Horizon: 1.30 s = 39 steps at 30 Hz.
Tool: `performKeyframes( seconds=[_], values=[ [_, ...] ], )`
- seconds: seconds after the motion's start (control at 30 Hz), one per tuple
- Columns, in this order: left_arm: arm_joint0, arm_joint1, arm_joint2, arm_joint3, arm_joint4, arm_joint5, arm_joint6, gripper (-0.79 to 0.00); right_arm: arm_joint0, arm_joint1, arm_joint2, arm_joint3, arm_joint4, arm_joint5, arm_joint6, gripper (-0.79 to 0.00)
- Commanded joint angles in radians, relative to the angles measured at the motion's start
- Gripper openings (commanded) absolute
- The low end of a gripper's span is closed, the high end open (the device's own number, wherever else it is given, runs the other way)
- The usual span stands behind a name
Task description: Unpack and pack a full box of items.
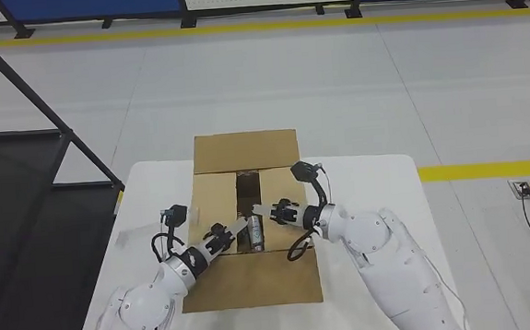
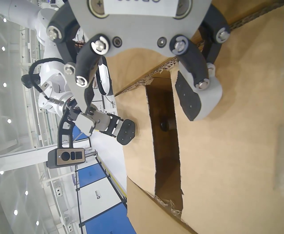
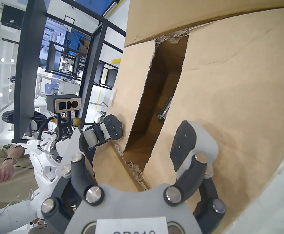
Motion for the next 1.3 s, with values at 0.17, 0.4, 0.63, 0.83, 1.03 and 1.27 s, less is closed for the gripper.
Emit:
performKeyframes(
  seconds=[0.17, 0.4, 0.63, 0.83, 1.03, 1.27],
  values=[
    [0.002, 0.002, -0.013, -0.037, -0.020, -0.006, 0.010, 0.000, -0.007, 0.008, 0.020, -0.010, 0.081, -0.039, 0.012, 0.000],
    [0.028, 0.009, -0.075, -0.119, -0.073, -0.028, 0.015, 0.000, -0.016, 0.017, 0.045, -0.024, 0.168, -0.076, 0.026, 0.000],
    [0.160, 0.030, -0.256, -0.217, -0.192, -0.091, -0.053, 0.000, 0.015, 0.030, 0.092, 0.009, 0.217, -0.071, 0.009, 0.000],
    [0.300, 0.049, -0.452, -0.255, -0.306, -0.182, -0.166, 0.000, 0.105, 0.031, 0.119, 0.153, 0.270, -0.024, -0.053, 0.000],
    [0.393, 0.059, -0.565, -0.267, -0.390, -0.227, -0.253, 0.000, 0.110, 0.031, 0.122, 0.161, 0.271, -0.022, -0.056, 0.000],
    [0.393, 0.059, -0.565, -0.267, -0.390, -0.227, -0.253, 0.000, 0.101, 0.029, 0.109, 0.159, 0.266, -0.009, -0.096, 0.000]
  ],
)
